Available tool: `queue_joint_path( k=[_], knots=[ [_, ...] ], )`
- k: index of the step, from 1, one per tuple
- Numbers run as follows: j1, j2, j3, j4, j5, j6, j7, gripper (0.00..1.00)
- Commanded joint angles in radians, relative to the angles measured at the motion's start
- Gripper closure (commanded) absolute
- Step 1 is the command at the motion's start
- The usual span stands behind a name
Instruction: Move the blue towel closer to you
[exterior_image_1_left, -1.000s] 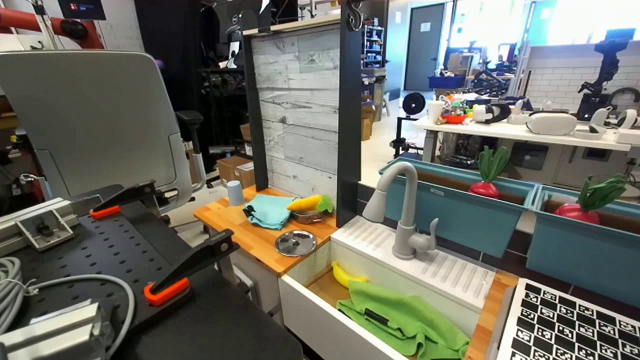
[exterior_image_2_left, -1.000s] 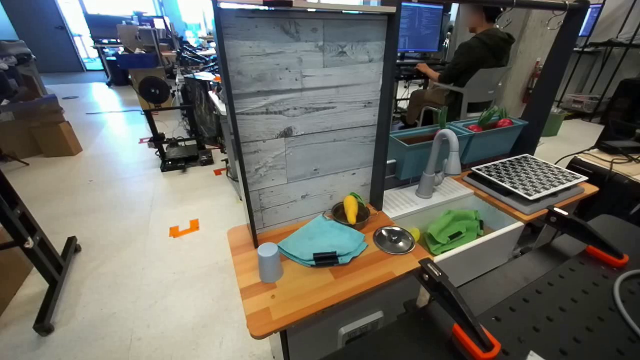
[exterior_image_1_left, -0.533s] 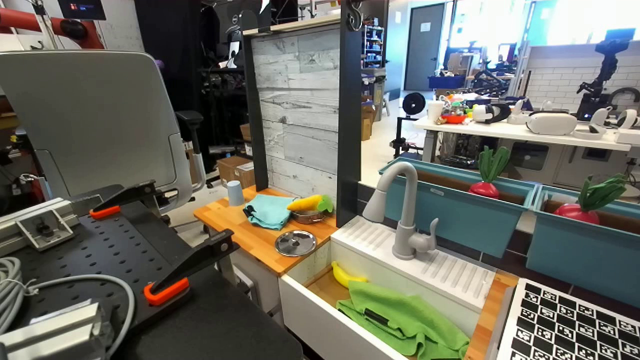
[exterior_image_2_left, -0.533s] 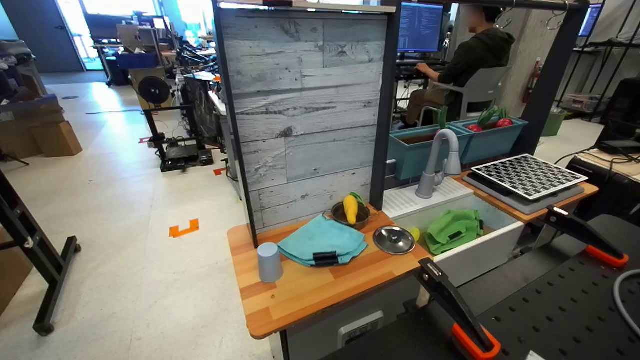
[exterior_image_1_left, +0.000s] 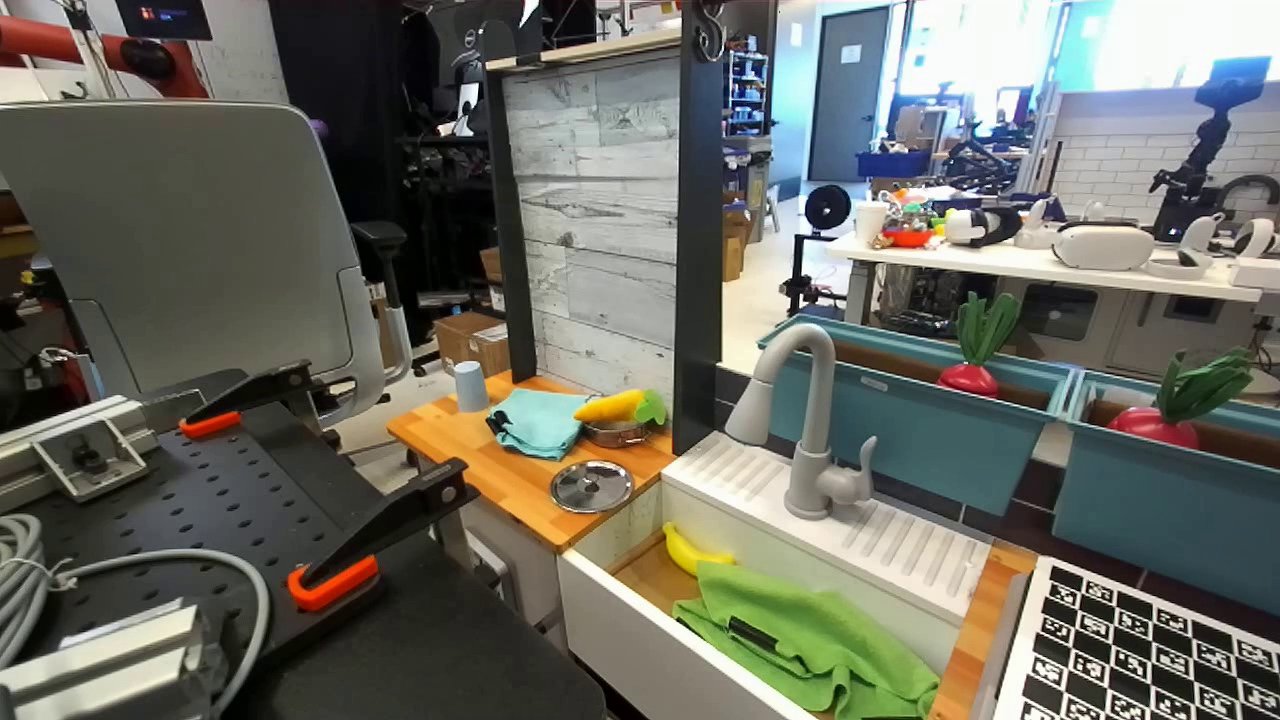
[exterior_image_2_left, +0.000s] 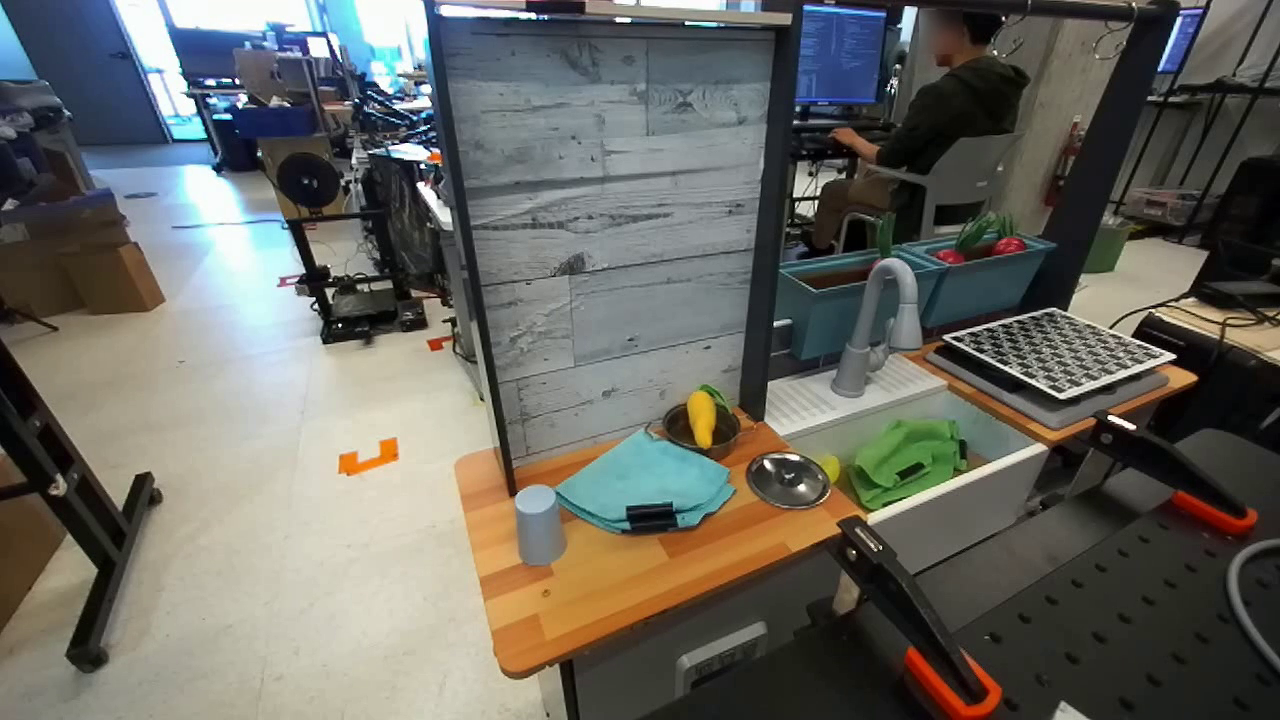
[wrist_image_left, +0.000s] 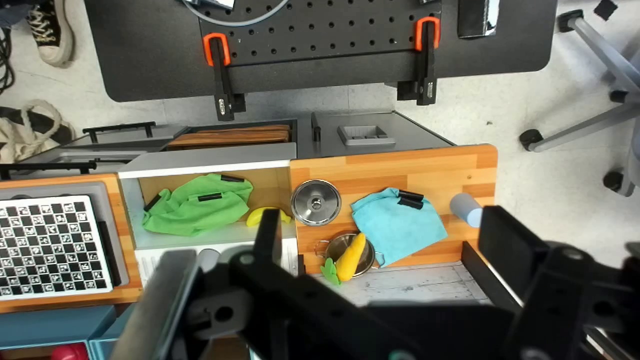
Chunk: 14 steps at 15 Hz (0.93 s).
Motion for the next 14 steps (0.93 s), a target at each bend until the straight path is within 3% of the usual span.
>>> queue_joint_path(
  k=[1,7,14],
  knots=[
    [-0.017,0.022,0.028,-0.011,-0.01,0.051,0.03,0.0],
    [0.005,0.197,0.044,-0.065,0.009,0.382,0.021,0.0],
    [0.037,0.596,0.075,0.012,0.023,0.726,0.003,0.0]
  ],
)
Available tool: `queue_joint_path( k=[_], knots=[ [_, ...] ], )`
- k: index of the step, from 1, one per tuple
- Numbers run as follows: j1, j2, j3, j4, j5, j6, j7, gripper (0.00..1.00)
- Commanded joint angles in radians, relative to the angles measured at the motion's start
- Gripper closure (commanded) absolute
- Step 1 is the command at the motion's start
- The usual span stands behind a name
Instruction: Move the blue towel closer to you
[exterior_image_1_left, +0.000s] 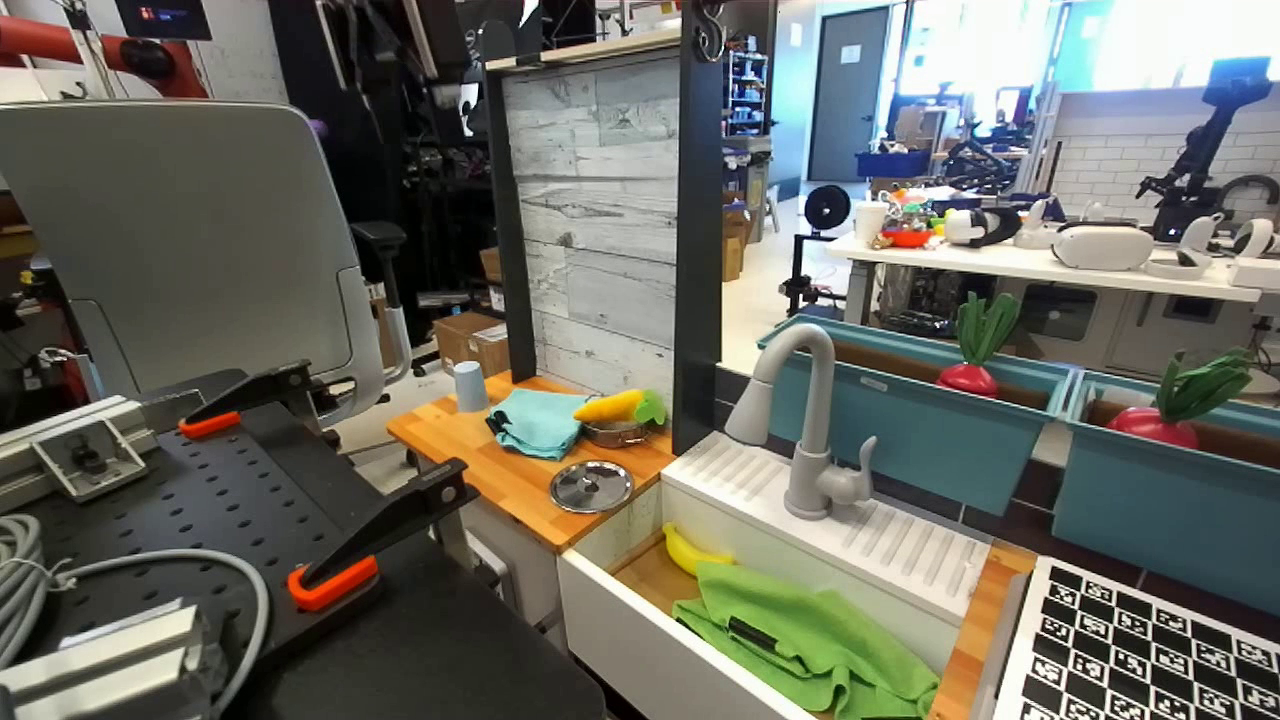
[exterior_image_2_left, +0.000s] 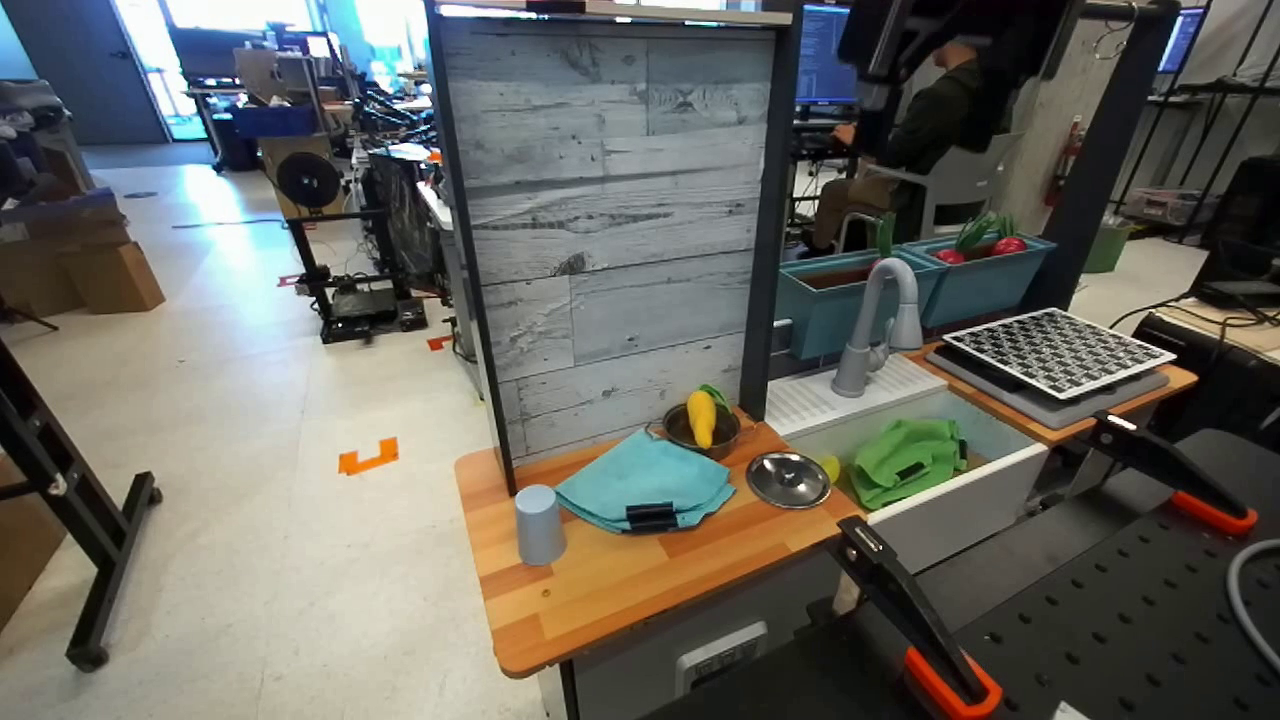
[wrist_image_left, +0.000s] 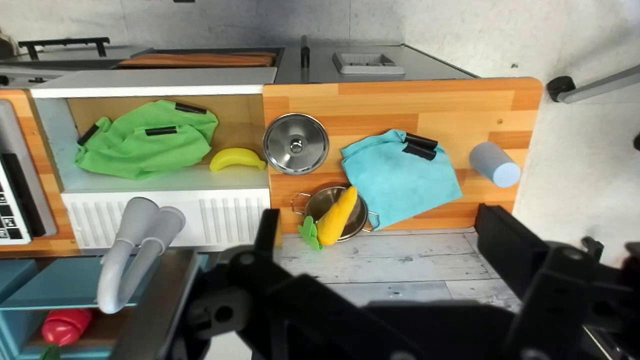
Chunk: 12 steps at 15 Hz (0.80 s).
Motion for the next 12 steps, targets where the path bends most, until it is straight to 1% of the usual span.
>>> queue_joint_path(
  k=[1,6,8,12],
  knots=[
    [0.027,0.225,0.015,0.097,0.039,0.132,-0.032,0.0],
    [0.047,0.524,0.054,0.257,0.045,0.27,-0.011,0.0],
    [0.041,0.64,0.074,0.344,0.058,0.287,-0.021,0.0],
    [0.029,0.844,0.105,0.545,0.071,0.241,-0.027,0.0]
  ],
)
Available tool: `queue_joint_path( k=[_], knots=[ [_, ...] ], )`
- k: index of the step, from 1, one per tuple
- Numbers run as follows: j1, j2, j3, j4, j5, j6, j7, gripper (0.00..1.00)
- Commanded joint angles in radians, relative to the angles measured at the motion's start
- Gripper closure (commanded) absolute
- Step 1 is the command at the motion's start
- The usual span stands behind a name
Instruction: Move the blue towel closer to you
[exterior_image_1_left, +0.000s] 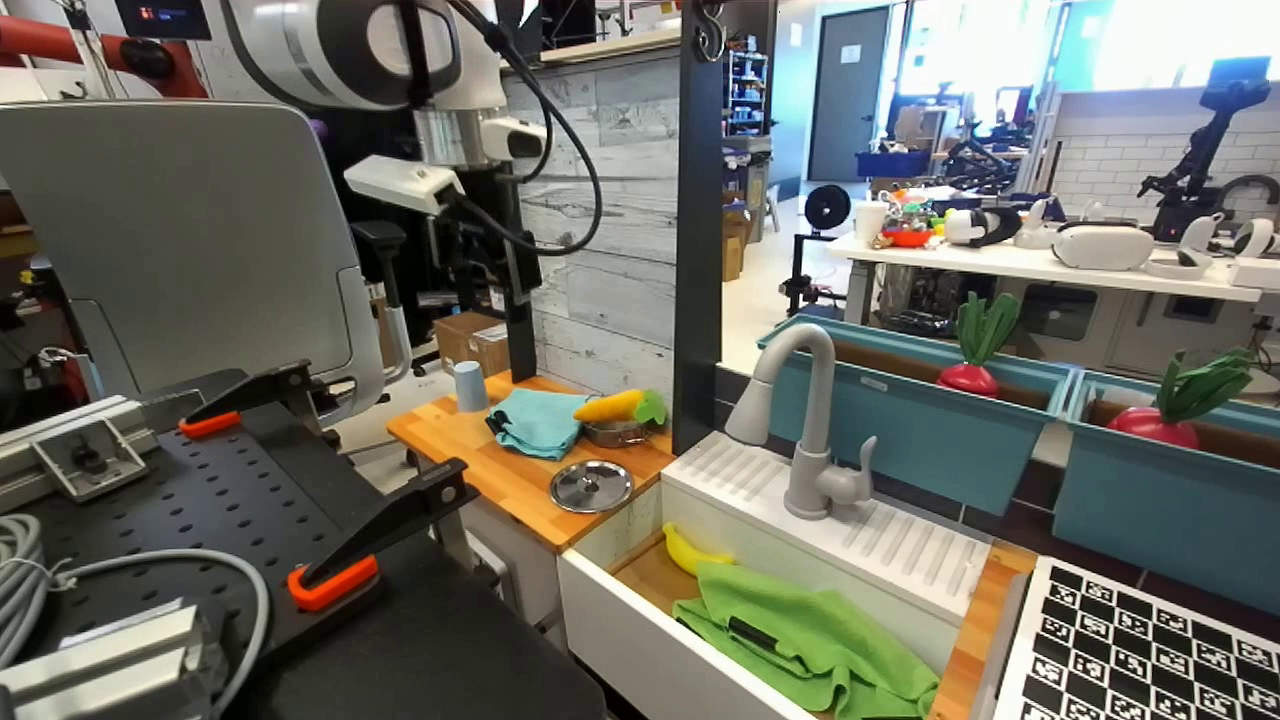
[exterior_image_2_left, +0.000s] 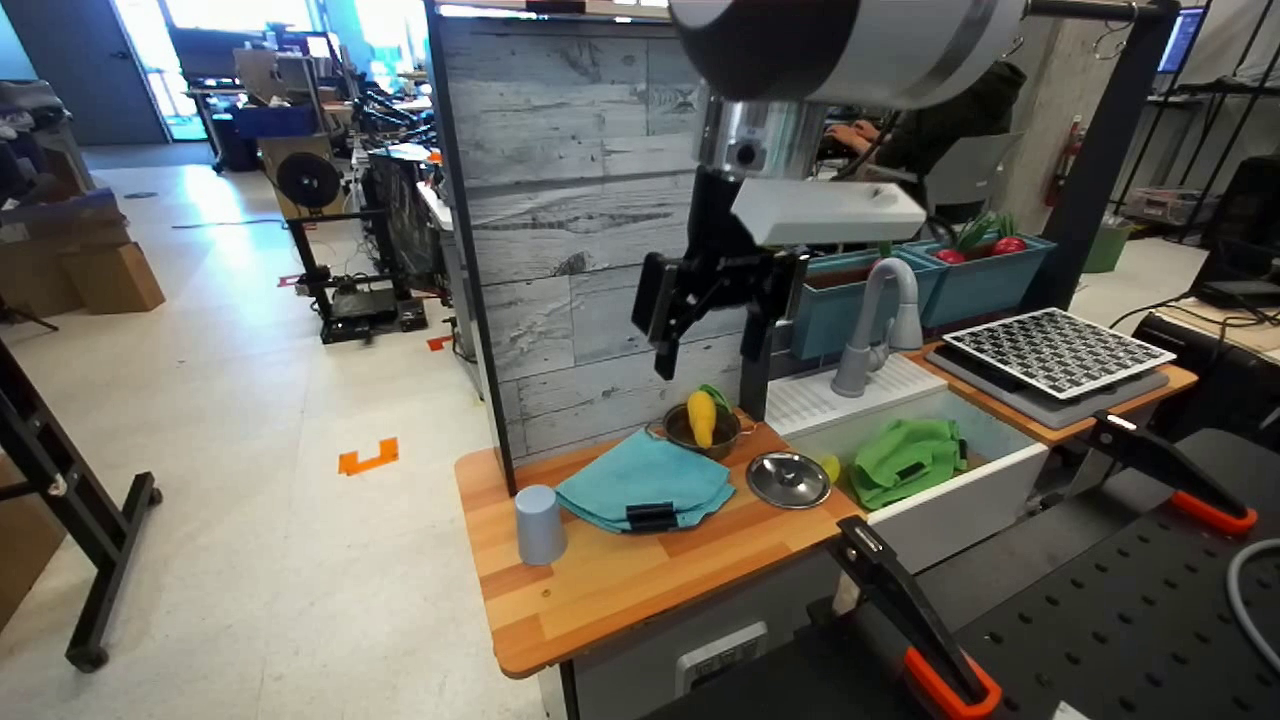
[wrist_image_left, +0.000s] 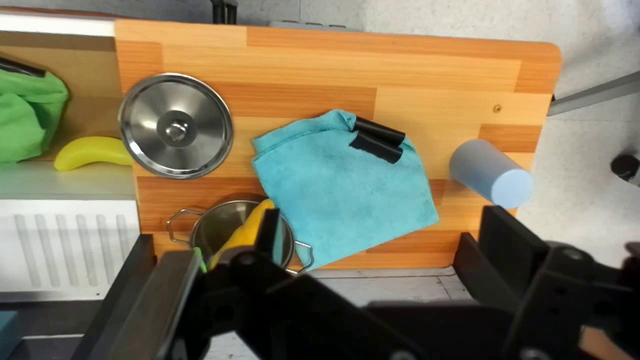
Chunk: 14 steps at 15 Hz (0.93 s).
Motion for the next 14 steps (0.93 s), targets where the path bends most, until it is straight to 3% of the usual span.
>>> queue_joint_path(
  k=[1,7,14],
  knots=[
    [-0.011,0.201,0.031,0.219,0.033,-0.036,-0.018,0.0],
    [0.034,0.419,0.004,0.478,0.01,-0.129,0.016,0.0],
    [0.082,0.58,-0.033,0.692,-0.001,-0.262,0.058,0.0]
  ],
)
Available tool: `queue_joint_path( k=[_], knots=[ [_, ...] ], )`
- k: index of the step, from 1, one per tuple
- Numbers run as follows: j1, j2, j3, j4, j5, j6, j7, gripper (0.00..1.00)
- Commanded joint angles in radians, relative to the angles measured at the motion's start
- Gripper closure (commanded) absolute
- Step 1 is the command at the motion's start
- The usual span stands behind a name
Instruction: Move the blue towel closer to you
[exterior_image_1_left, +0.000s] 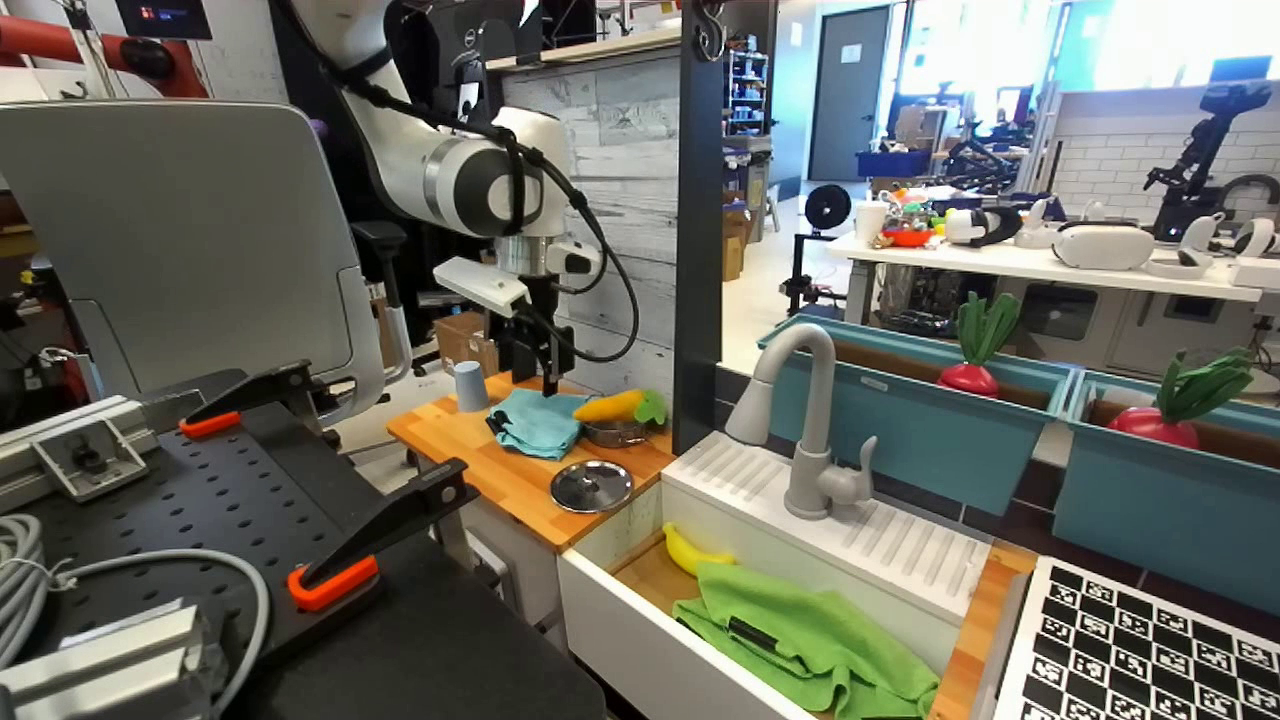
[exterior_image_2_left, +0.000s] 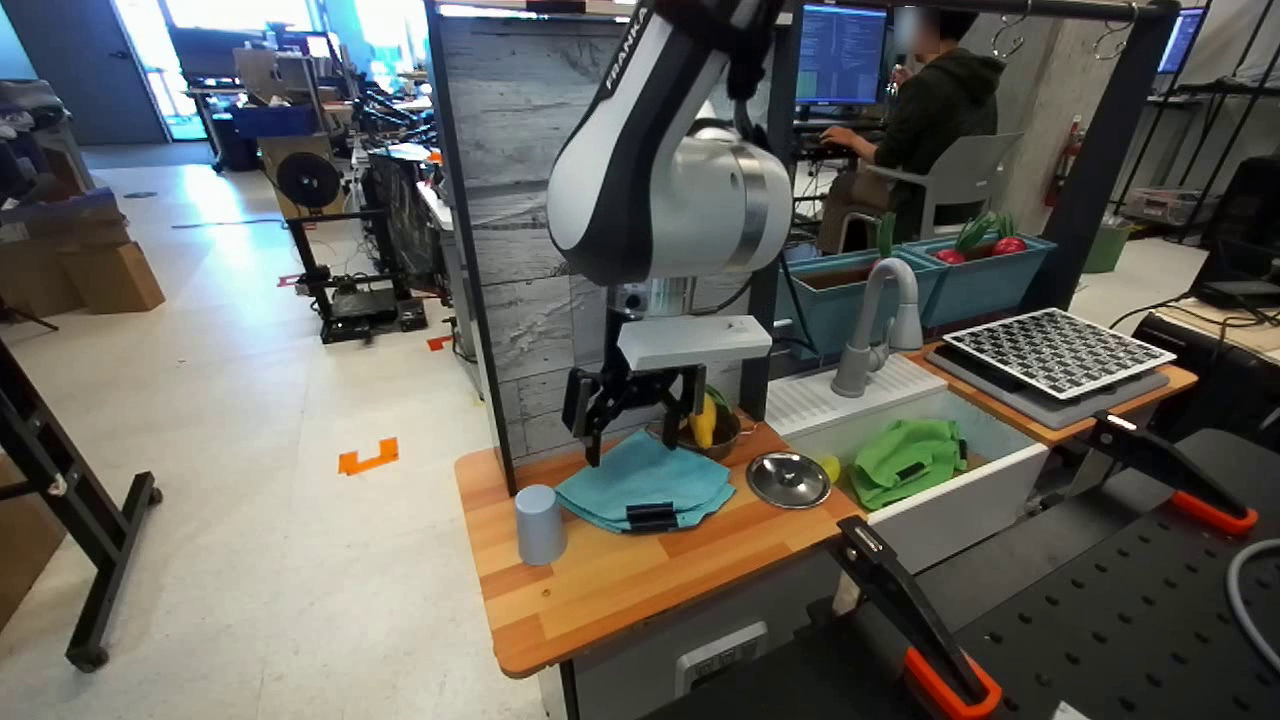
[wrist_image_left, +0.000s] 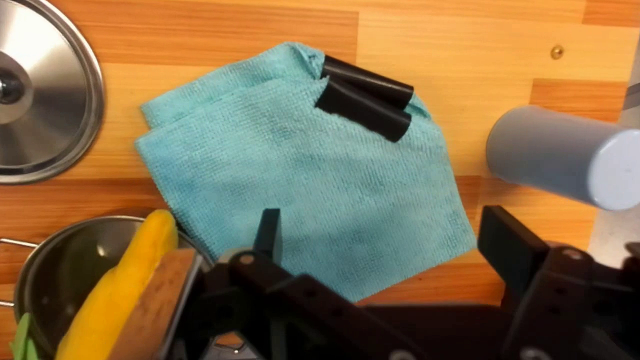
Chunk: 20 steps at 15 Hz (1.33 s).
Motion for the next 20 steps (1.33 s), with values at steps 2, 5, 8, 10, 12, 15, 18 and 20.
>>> queue_joint_path(
  k=[2,5,8,10,12,15,18,20],
  knots=[
    [0.057,0.106,-0.053,0.152,-0.012,-0.075,0.063,0.0],
    [0.089,0.144,-0.086,0.188,-0.019,-0.078,0.107,0.0],
    [0.116,0.176,-0.113,0.216,-0.024,-0.077,0.145,0.0],
    [0.129,0.194,-0.127,0.234,-0.027,-0.087,0.163,0.0],
    [0.142,0.209,-0.139,0.251,-0.032,-0.106,0.177,0.0],
    [0.169,0.218,-0.158,0.268,-0.05,-0.127,0.199,0.0],
    [0.197,0.207,-0.173,0.246,-0.081,-0.118,0.216,0.0],
    [0.214,0.196,-0.179,0.22,-0.103,-0.095,0.226,0.0]
  ],
)
